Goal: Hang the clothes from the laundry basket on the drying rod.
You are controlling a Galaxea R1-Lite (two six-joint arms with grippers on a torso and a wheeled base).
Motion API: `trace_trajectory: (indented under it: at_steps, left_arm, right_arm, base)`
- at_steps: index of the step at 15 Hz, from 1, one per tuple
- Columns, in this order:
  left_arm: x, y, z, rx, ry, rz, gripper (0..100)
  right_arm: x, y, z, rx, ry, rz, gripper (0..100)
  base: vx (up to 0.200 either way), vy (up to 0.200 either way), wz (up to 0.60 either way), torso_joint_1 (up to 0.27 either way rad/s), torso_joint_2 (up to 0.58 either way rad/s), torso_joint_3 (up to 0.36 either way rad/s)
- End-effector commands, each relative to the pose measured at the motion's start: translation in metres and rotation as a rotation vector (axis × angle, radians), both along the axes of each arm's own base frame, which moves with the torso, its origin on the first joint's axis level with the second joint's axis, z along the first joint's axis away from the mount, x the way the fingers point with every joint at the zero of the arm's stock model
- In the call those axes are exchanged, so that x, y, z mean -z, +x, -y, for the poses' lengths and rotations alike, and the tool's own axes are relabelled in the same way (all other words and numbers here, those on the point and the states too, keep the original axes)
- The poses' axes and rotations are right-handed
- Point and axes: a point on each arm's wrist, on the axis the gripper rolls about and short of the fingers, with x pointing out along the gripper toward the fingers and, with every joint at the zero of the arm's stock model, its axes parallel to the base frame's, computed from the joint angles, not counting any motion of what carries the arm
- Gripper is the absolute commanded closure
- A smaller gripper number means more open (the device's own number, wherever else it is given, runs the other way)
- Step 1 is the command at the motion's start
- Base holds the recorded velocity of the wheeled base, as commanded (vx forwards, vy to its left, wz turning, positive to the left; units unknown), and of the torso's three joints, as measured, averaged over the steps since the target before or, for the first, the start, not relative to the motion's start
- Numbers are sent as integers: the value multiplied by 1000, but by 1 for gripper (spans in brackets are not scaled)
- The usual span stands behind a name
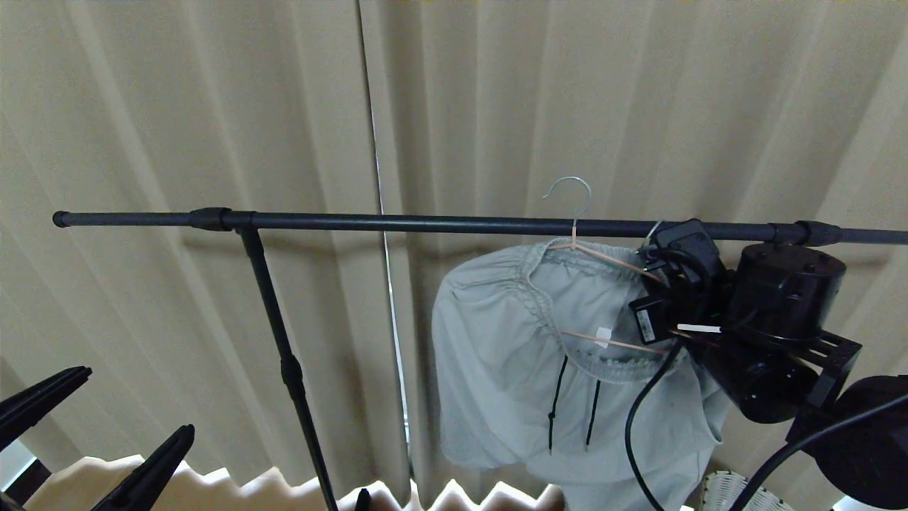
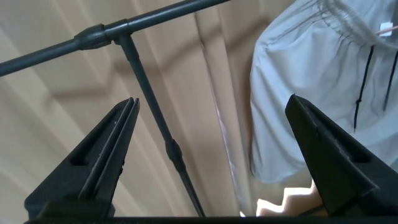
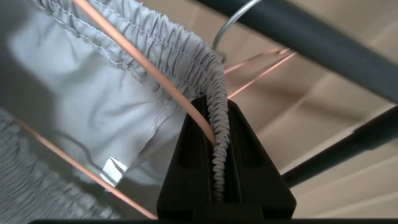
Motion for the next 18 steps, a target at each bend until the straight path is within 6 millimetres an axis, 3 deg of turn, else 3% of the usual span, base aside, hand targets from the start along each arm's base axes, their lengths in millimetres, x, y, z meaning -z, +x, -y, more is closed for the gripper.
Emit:
trace_trajectory:
  at_steps: [1, 7, 13, 18]
  left_arm:
    - [0, 0, 0, 0, 0, 0, 0]
    - [2, -1, 0, 0, 6, -11, 0]
    - [3, -2, -1, 0, 12, -25, 0]
    - [3, -2, -1, 0, 12, -25, 0]
  right_arm:
    - [9, 1, -7, -18, -16, -29, 100]
    - [17, -11, -28, -100, -38, -57, 100]
    - [19, -13, -32, -115, -40, -61, 100]
    - [24, -17, -46, -163, -62, -76, 100]
  base:
    - [0, 0, 0, 0, 0, 0]
    - [0, 0, 0, 0, 0, 0]
    - [0, 0, 0, 0, 0, 0]
    - [0, 0, 0, 0, 0, 0]
